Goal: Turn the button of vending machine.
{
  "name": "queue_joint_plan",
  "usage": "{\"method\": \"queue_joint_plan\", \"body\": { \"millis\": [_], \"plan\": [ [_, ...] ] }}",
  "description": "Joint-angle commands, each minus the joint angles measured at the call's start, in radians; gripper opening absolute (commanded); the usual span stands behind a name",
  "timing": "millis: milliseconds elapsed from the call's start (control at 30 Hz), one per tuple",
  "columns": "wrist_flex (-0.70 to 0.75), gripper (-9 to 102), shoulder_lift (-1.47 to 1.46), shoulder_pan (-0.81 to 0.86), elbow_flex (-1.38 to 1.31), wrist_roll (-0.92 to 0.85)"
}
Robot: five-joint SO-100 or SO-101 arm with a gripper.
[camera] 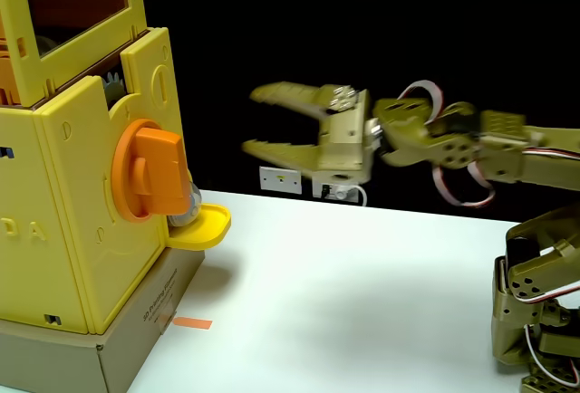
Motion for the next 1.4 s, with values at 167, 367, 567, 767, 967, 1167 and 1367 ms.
{"method": "queue_joint_plan", "body": {
  "millis": [167,367,567,767,967,1167,1367],
  "plan": [
    [0.284,26,0.313,0.057,0.091,-0.617],
    [0.330,19,0.525,0.072,0.370,-0.670],
    [0.353,4,0.718,0.083,0.538,-0.673],
    [0.380,0,0.834,0.089,0.678,-0.693],
    [0.425,0,0.885,0.075,0.755,-0.750],
    [0.537,1,0.887,0.066,0.767,-0.772],
    [0.663,1,0.888,0.046,0.784,-0.723]
  ]
}}
